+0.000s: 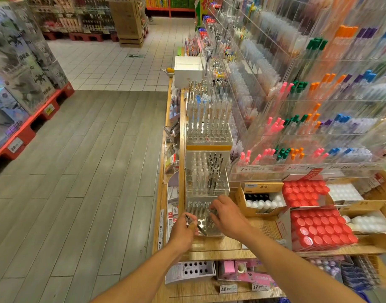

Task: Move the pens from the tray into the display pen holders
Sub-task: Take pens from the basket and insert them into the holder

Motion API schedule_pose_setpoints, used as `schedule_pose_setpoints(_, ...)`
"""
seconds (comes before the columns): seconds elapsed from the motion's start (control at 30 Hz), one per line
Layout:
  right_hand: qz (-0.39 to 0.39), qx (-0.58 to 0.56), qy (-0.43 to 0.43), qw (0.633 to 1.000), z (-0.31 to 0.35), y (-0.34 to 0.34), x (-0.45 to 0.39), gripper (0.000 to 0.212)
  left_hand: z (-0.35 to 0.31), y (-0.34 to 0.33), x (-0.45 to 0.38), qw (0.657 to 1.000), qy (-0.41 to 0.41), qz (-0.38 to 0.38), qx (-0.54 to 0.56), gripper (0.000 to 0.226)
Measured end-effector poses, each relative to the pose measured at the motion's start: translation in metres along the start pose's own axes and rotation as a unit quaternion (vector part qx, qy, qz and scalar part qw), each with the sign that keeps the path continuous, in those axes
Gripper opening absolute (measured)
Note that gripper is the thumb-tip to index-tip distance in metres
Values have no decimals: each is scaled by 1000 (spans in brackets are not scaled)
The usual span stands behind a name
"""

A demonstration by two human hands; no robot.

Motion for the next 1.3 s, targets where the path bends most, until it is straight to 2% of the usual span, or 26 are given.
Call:
schedule_pose_setpoints(0.17,1,15,-25,1000,1,-7,2,24,-15,-7,1,990,-87,-29,-106,19)
schedule_pose_setpoints(0.37,-21,41,-42,998,0,-8,2,24,-19,-20,-6,970,-134,-21,-200,24)
schedule_pose_setpoints(0.53,-53,-26,-46,997,-15,3,15,26,-11,-31,-15,964,-134,3,-231,21)
schedule_pose_setpoints(0.63,-83,-54,-38,994,-27,11,34,20,-5,-38,-19,962,-127,11,-242,28)
schedule_pose_setpoints(0.73,-61,-55,-31,996,-35,9,49,16,0,-40,-23,965,-111,3,-236,32)
schedule_pose_setpoints(0.9,-35,-94,-84,991,-47,0,54,15,2,-45,-27,964,-110,-2,-241,25)
schedule_pose_setpoints(1.03,-35,-117,-104,987,-52,-5,53,18,1,-44,-29,963,-126,-34,-236,23)
schedule_pose_setpoints(1.3,-47,-140,-124,981,-57,-10,53,21,4,-45,-31,957,-97,-45,-268,26)
Point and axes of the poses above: each hand's wrist, its own x-axis away from the middle knuckle, its own y-axis out of the back of the hand, z = x × y, the point moved 6 cm from there along -x, towards the middle knuckle, and after that the axes turned 9 degrees about -x, right-handed, at the moved point
